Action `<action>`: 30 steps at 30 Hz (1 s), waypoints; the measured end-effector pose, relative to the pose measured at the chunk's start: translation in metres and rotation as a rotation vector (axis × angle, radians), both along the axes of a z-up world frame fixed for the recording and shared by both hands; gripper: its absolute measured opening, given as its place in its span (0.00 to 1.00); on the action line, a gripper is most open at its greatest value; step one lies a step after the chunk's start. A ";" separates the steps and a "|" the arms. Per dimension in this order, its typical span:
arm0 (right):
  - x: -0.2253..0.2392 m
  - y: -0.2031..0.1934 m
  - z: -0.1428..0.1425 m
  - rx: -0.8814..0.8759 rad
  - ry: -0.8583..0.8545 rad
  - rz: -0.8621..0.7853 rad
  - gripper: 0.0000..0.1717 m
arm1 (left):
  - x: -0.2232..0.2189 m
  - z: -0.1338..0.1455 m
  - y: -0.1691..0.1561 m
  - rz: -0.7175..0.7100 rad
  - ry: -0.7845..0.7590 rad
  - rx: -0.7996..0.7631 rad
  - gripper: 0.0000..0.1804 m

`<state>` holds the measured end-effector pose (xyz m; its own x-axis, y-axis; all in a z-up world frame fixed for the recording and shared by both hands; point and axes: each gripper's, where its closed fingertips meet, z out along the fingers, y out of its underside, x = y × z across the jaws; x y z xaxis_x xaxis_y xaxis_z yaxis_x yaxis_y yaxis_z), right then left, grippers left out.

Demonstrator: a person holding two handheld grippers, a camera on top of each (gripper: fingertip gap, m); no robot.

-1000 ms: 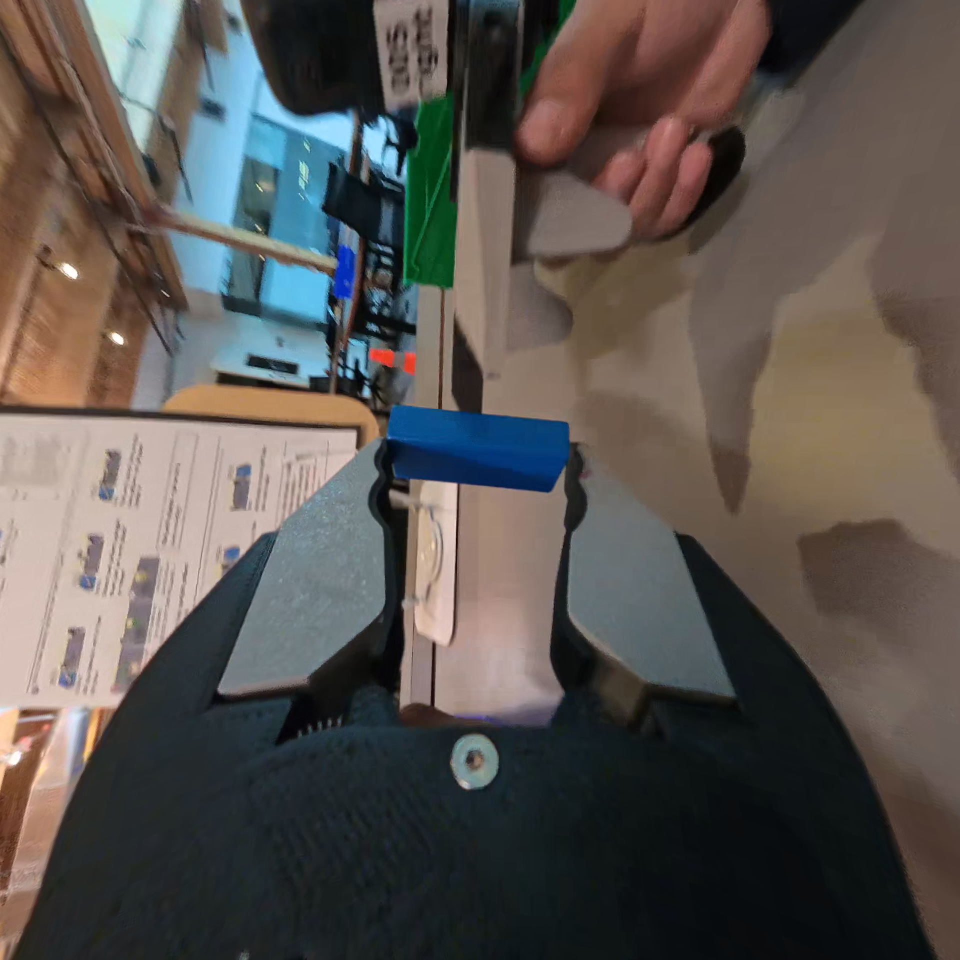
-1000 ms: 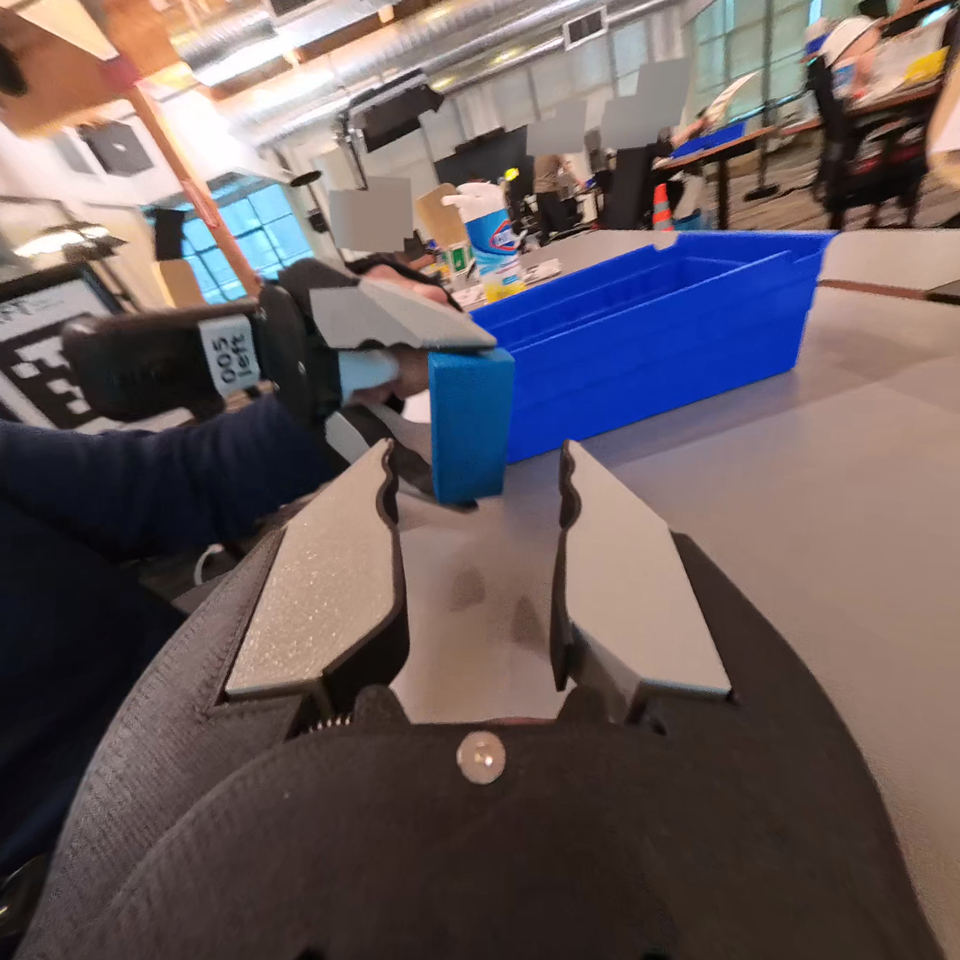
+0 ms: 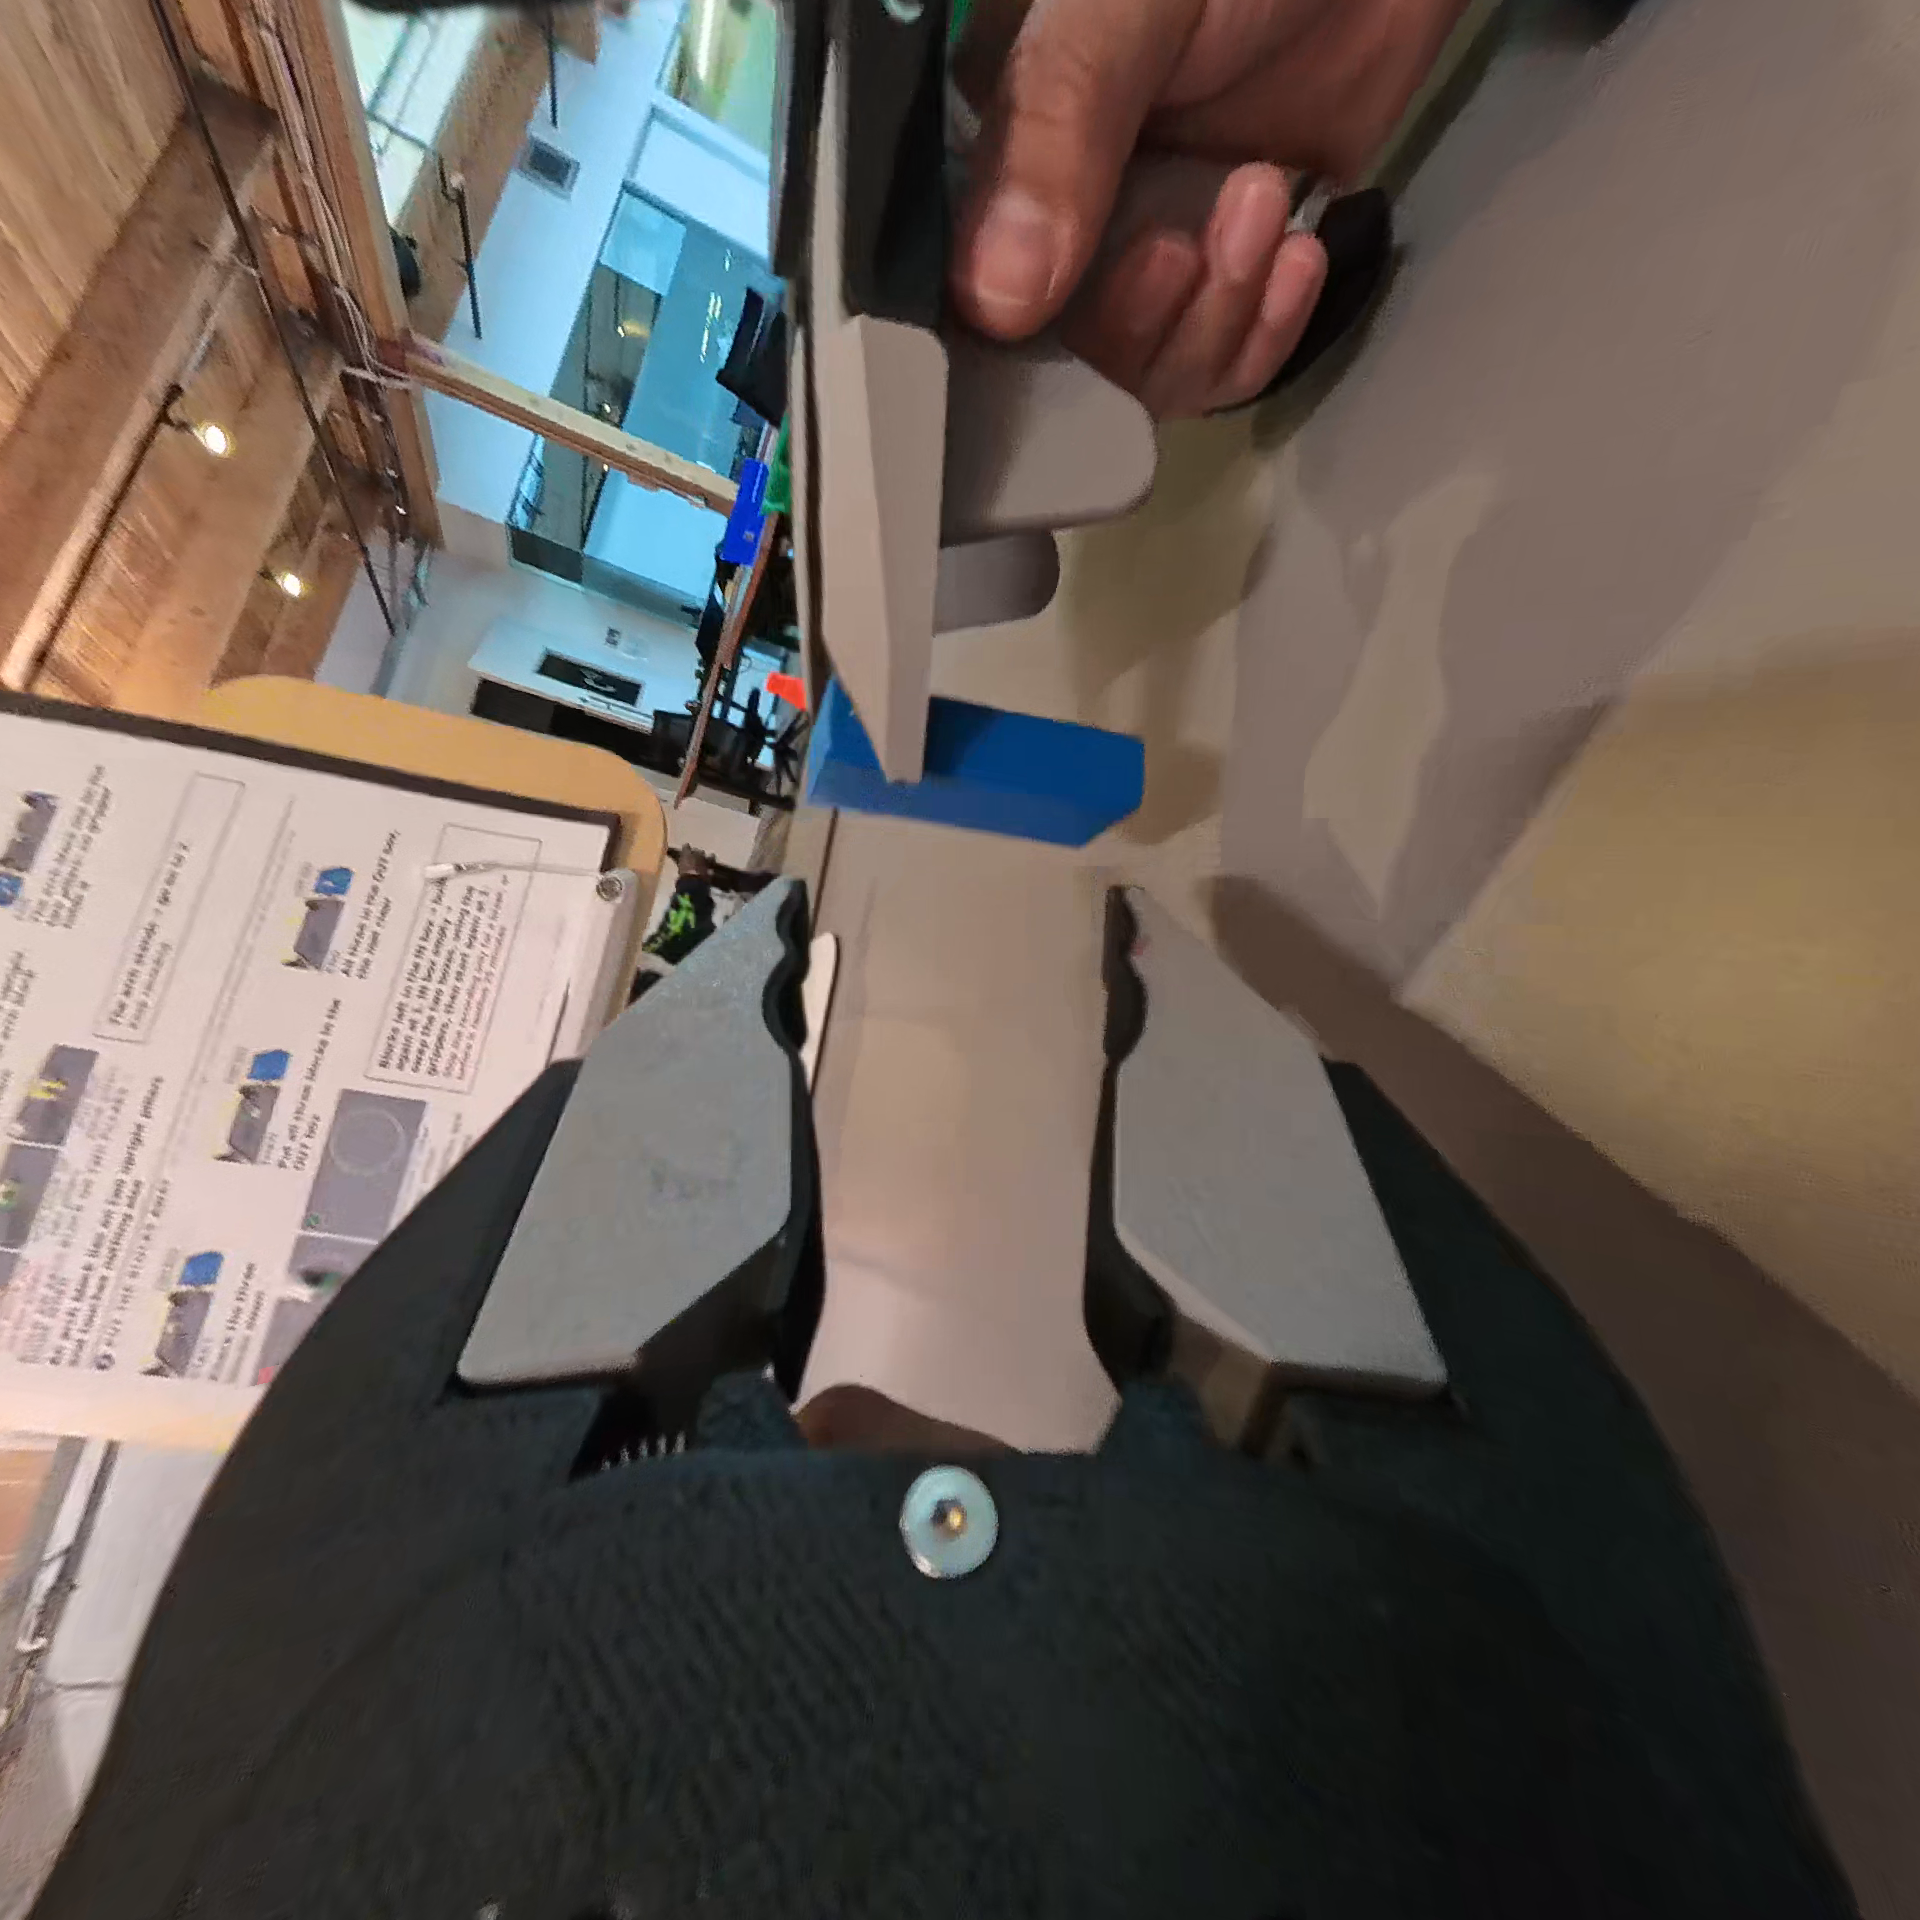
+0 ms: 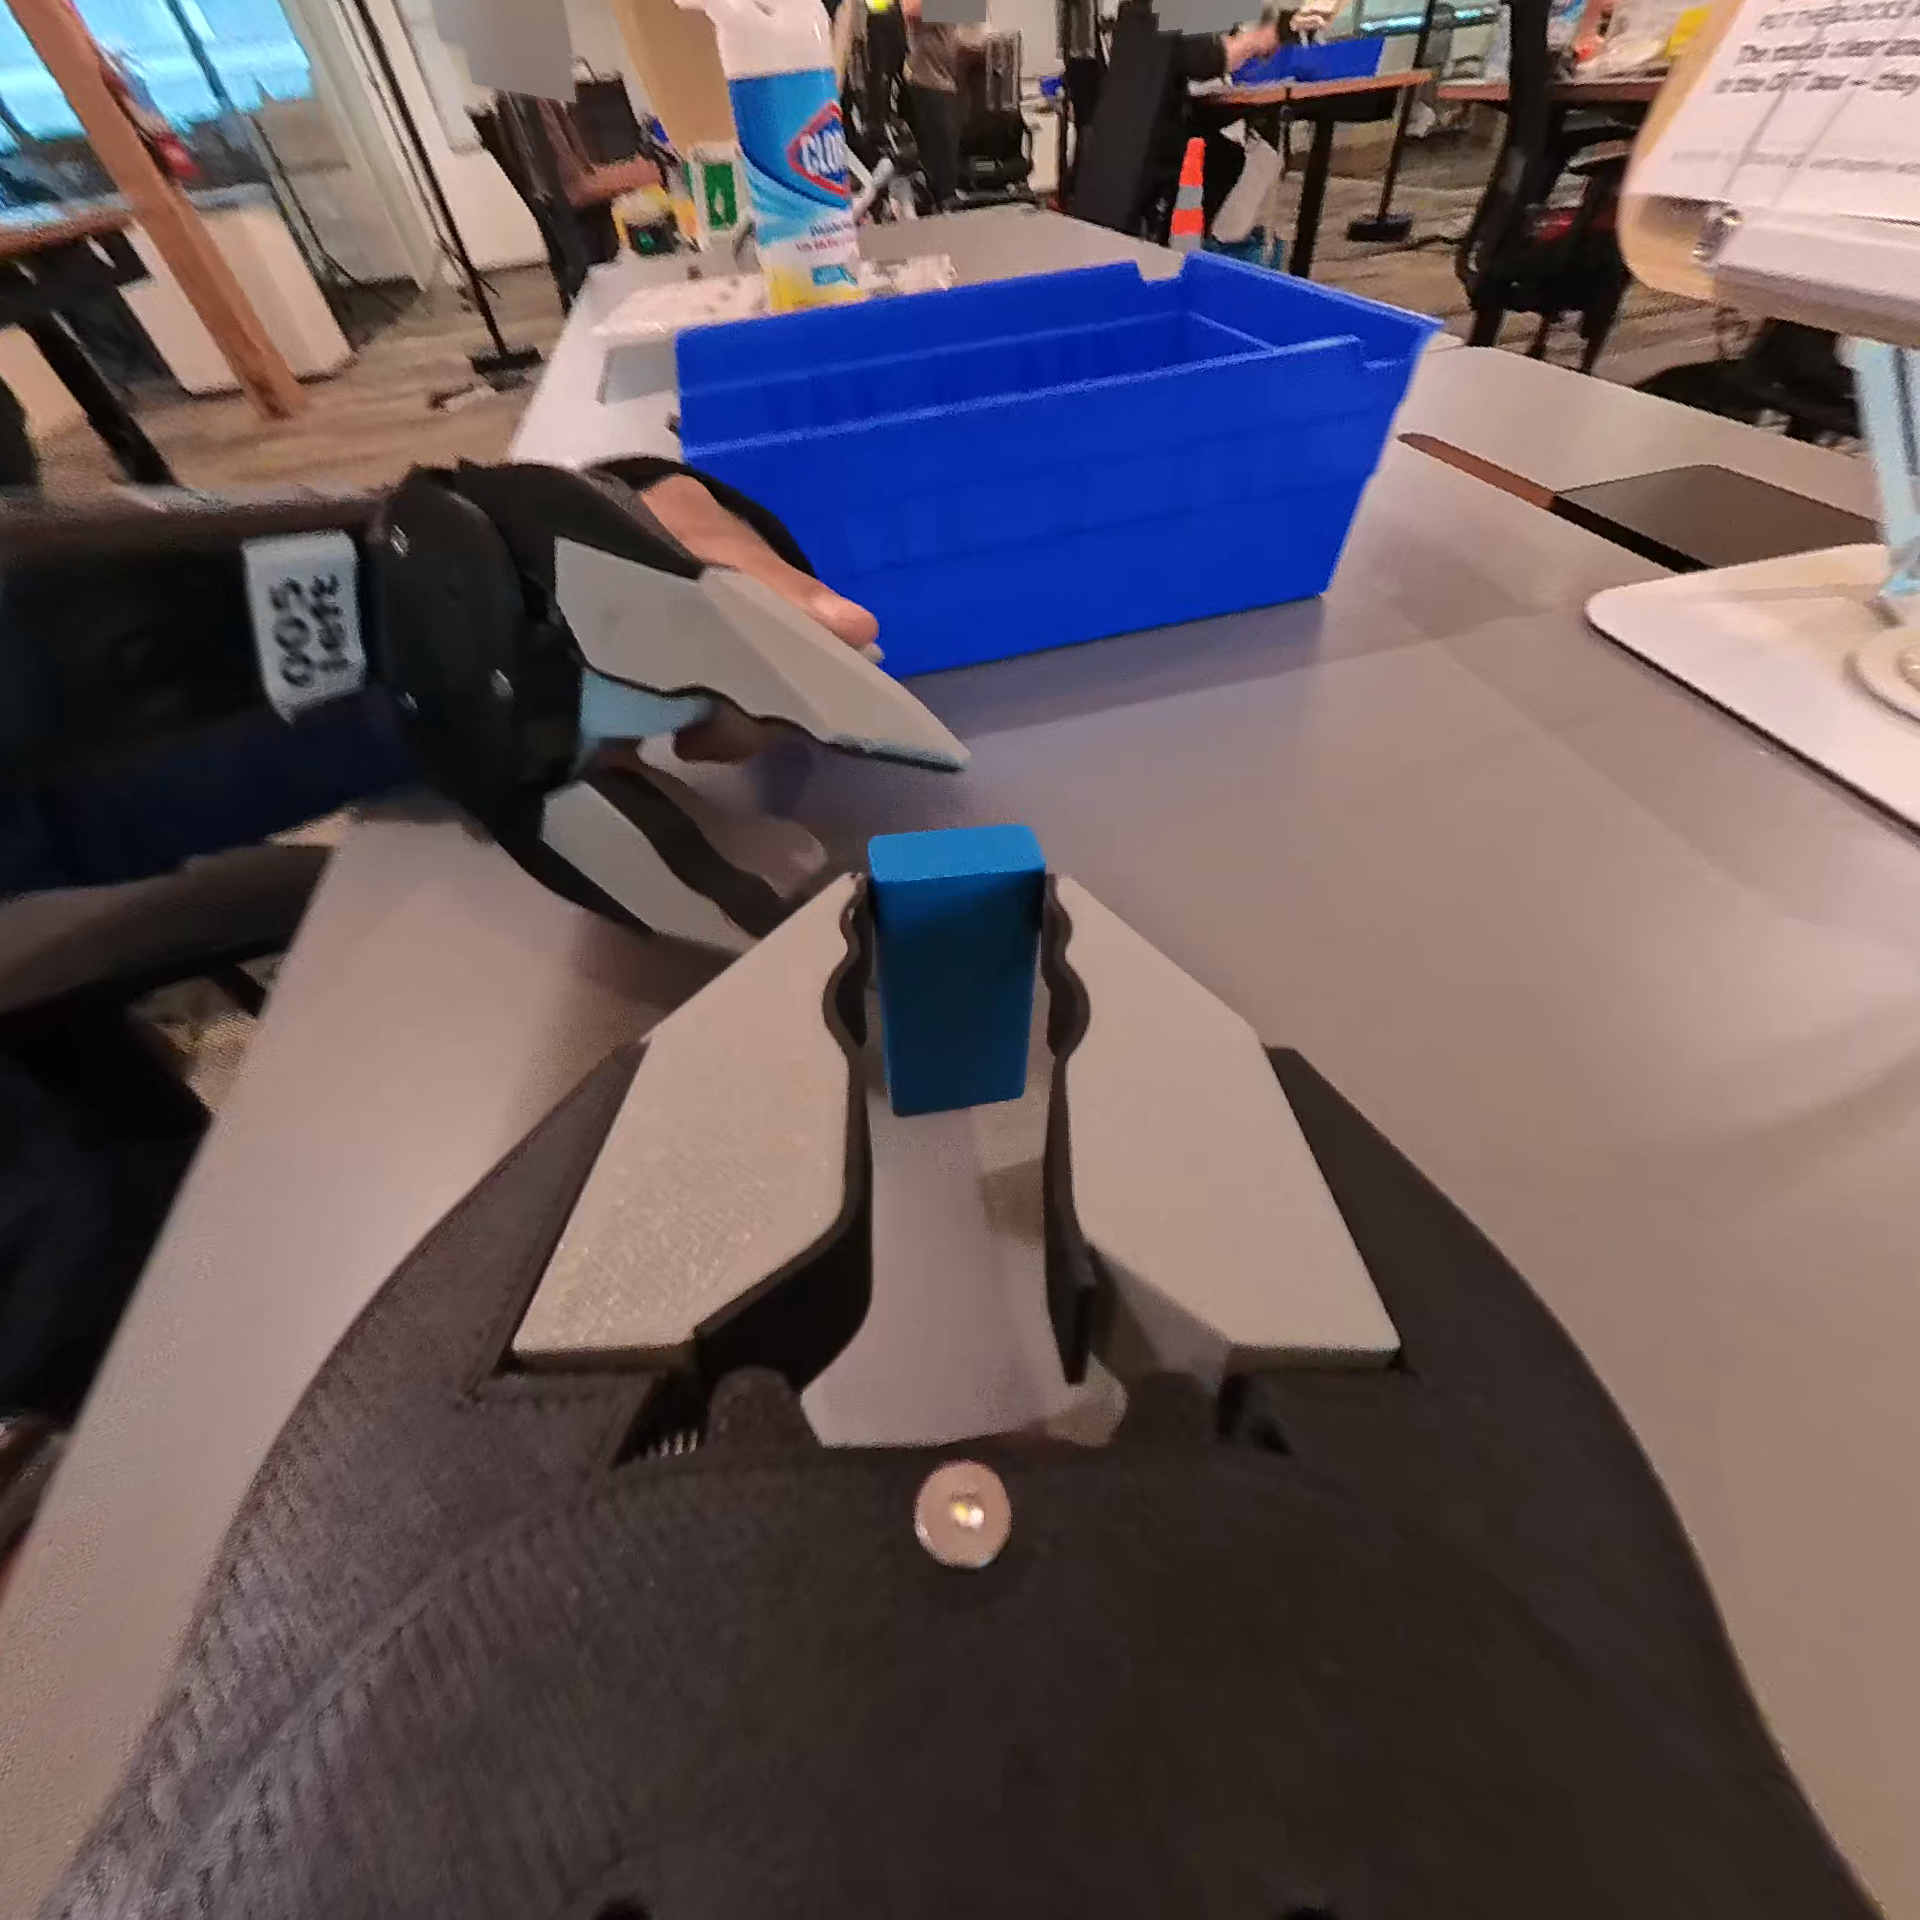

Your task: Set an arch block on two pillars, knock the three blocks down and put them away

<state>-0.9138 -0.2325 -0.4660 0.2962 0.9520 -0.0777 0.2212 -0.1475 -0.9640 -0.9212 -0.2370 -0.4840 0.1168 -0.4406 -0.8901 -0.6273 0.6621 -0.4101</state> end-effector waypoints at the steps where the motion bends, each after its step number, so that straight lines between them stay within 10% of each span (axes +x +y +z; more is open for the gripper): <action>1: 0.006 0.005 -0.004 0.018 -0.023 -0.014 0.17 | -0.002 -0.002 0.002 0.007 -0.001 -0.013 0.29; 30: 0.025 0.020 -0.031 0.013 -0.204 0.017 0.17 | 0.027 -0.005 0.028 0.180 -0.075 -0.092 0.00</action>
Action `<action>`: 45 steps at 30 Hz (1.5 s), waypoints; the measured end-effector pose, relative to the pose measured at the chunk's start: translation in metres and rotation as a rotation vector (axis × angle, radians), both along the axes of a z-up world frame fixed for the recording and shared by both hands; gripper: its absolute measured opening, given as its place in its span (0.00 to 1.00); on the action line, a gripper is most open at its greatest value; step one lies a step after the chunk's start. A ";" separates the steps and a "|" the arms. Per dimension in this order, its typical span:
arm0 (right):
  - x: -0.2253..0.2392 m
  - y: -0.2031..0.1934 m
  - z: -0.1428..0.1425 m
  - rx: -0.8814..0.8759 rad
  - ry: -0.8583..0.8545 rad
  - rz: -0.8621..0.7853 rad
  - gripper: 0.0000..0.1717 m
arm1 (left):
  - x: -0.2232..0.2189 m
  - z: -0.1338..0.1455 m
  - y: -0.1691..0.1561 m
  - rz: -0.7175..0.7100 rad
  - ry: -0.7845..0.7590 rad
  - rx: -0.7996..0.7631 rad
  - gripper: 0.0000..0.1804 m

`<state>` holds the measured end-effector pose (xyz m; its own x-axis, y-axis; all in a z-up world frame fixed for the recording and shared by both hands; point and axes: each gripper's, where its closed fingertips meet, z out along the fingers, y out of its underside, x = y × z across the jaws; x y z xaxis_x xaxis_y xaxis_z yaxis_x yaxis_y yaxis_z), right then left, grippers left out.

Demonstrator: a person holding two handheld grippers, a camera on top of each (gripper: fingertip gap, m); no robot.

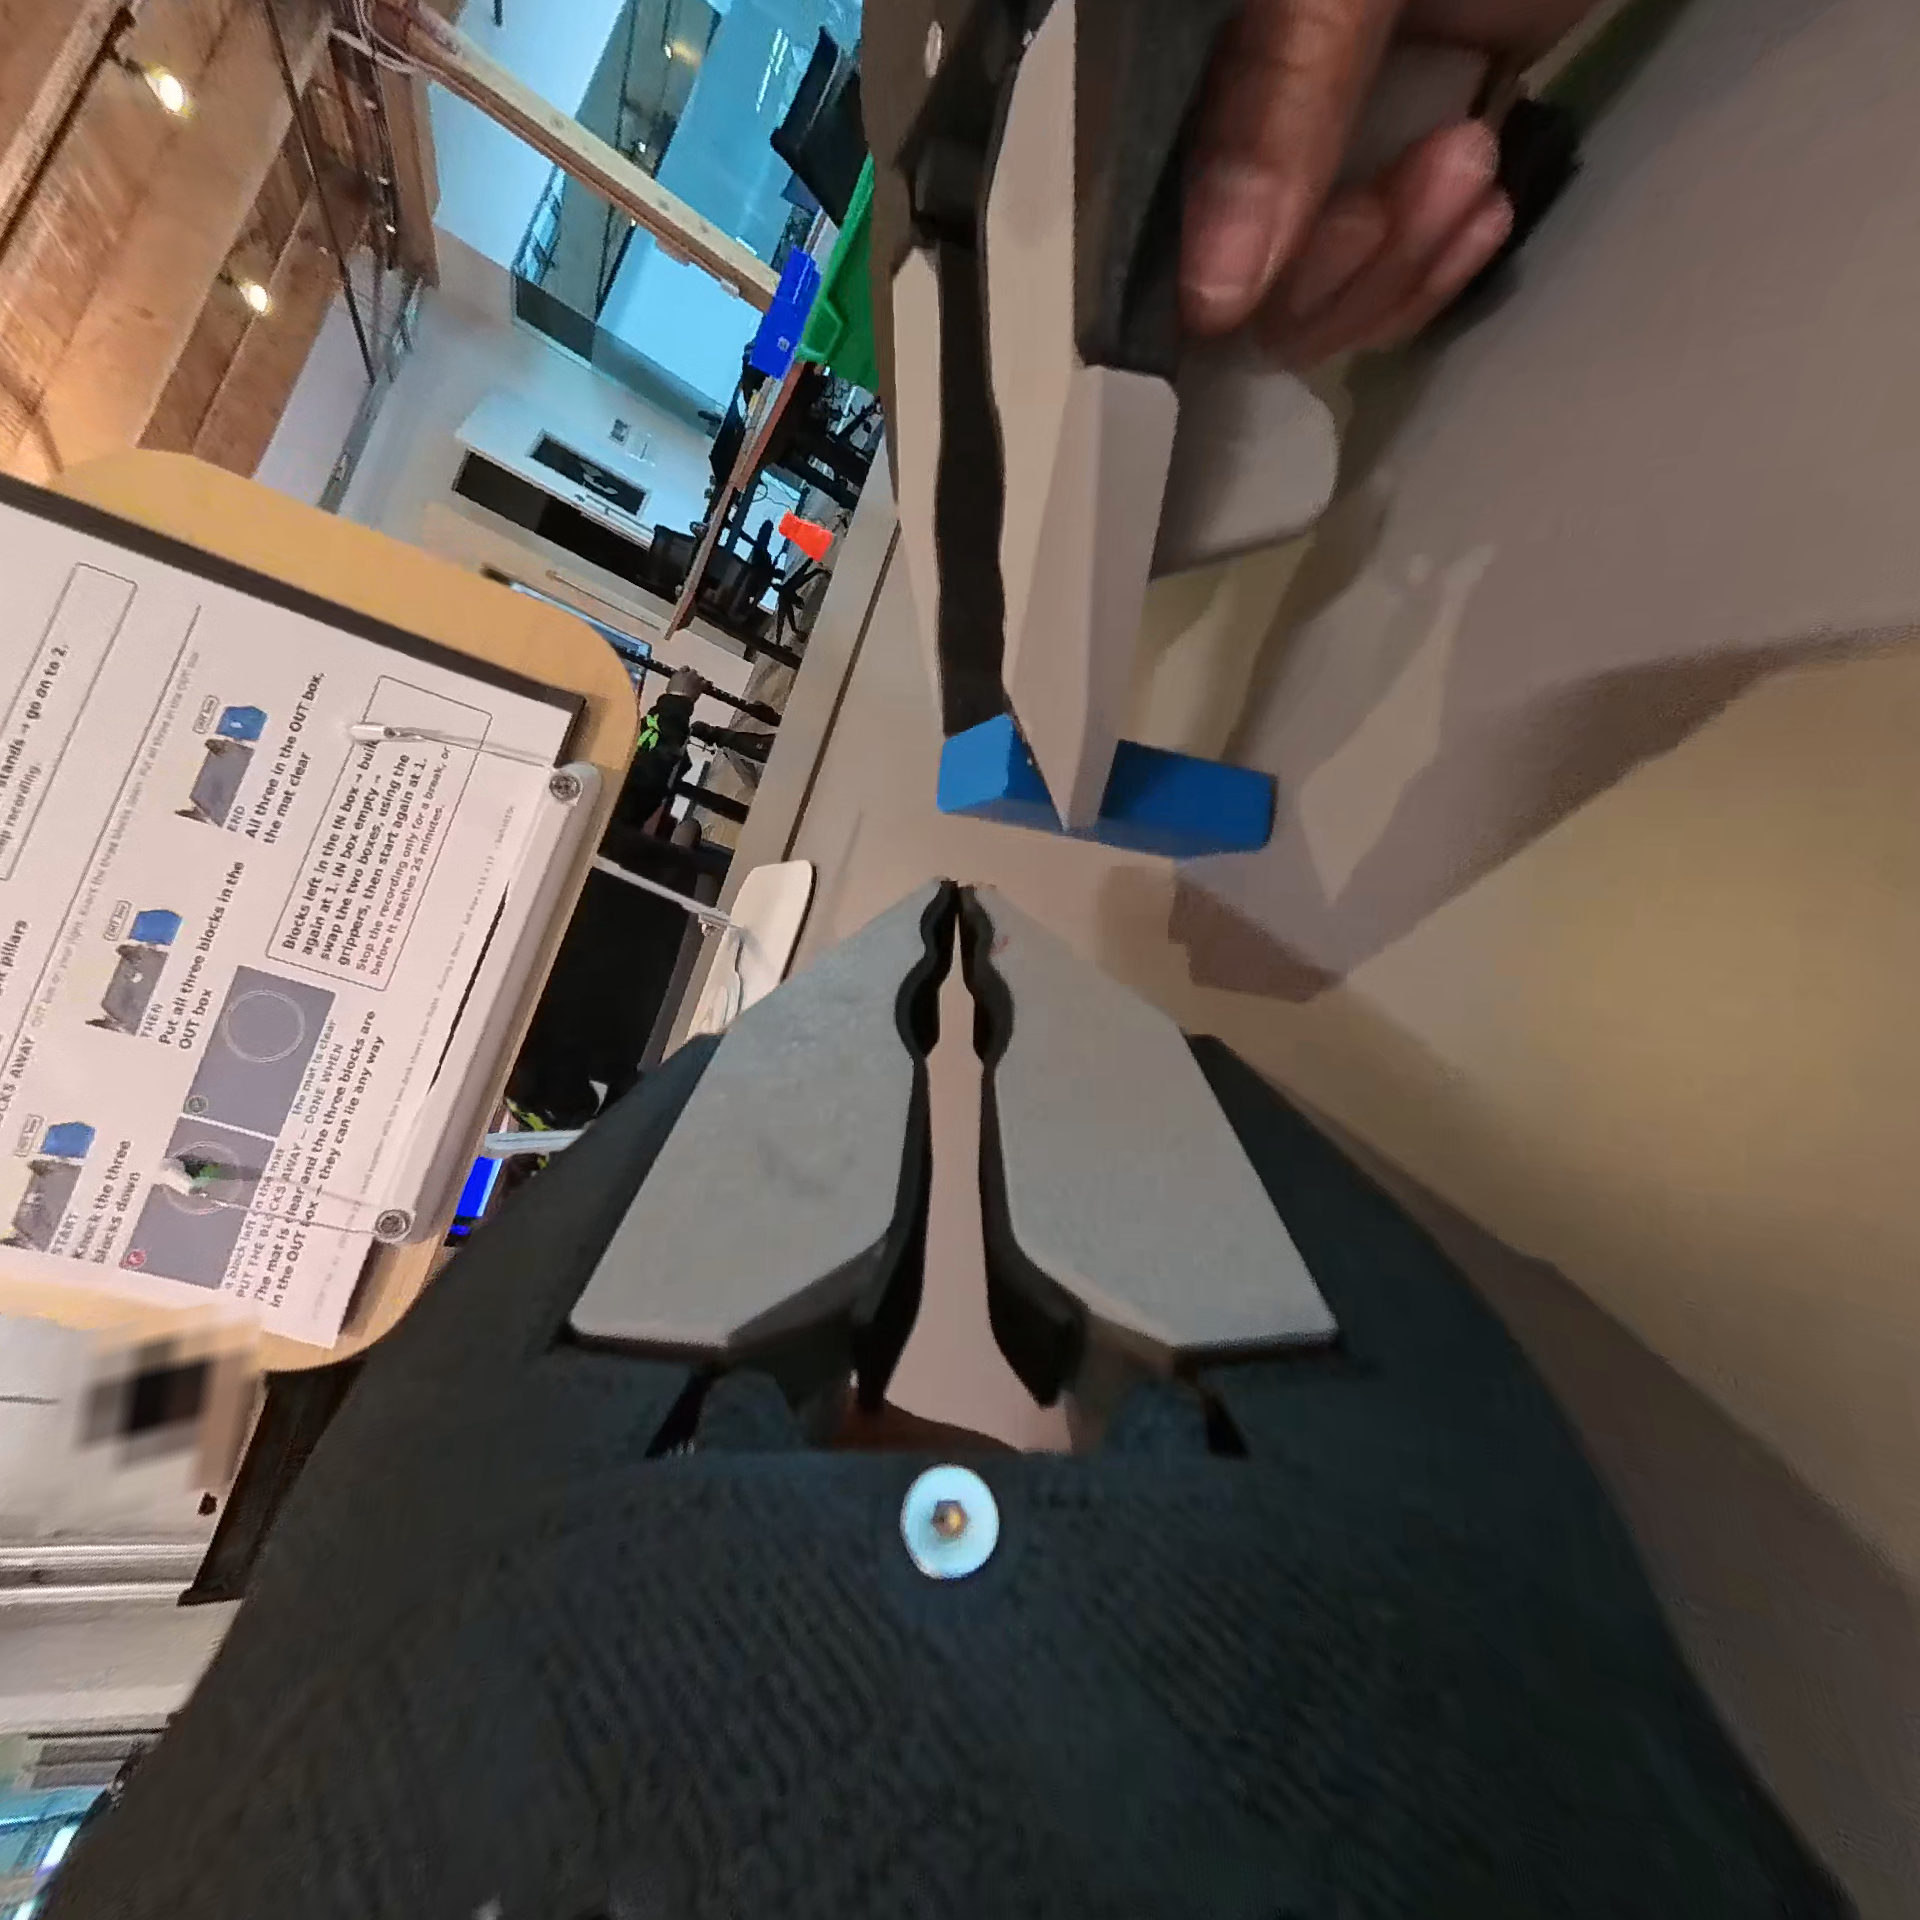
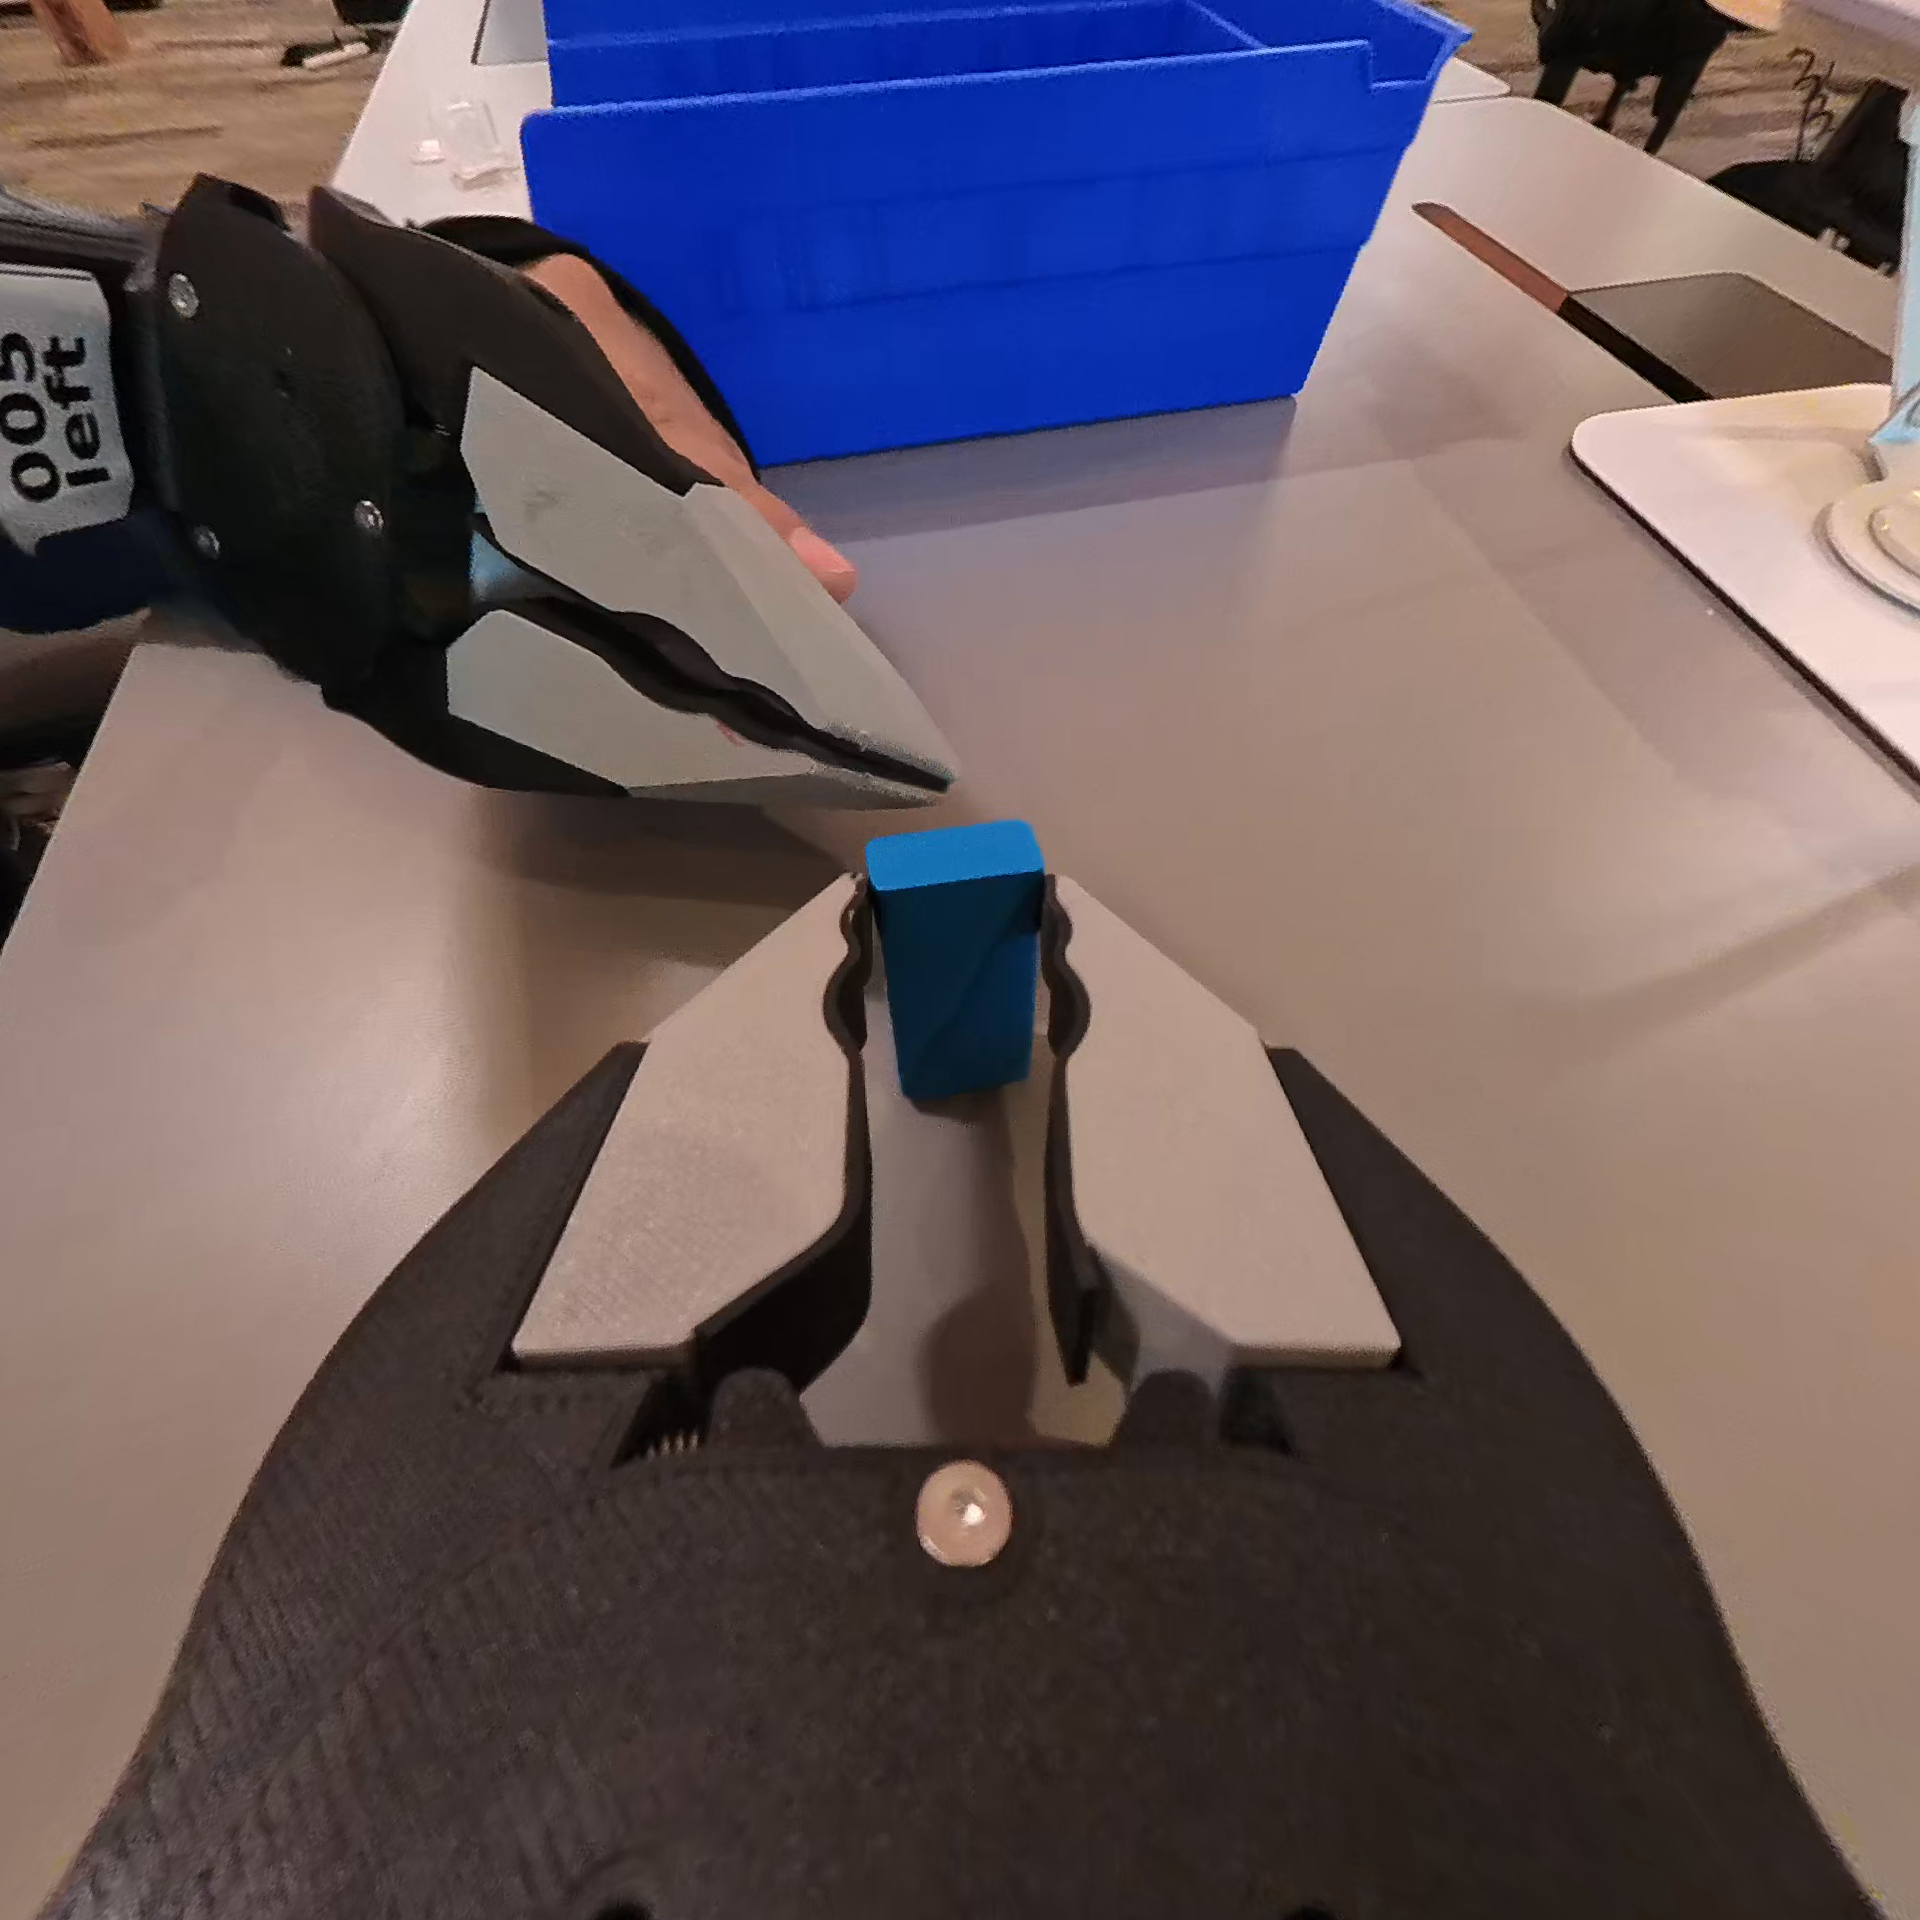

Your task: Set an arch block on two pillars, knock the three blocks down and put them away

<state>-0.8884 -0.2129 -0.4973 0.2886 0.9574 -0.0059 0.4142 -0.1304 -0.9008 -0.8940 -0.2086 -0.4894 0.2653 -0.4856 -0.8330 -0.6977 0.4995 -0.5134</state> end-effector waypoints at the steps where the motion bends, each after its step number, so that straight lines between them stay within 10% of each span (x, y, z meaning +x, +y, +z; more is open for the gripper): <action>1: 0.001 0.000 0.000 -0.003 -0.001 -0.003 0.17 | 0.003 0.001 0.000 0.008 0.002 0.003 0.00; 45: 0.024 -0.002 0.023 0.118 0.045 -0.112 0.14 | -0.012 -0.003 0.018 0.200 -0.191 -0.293 0.06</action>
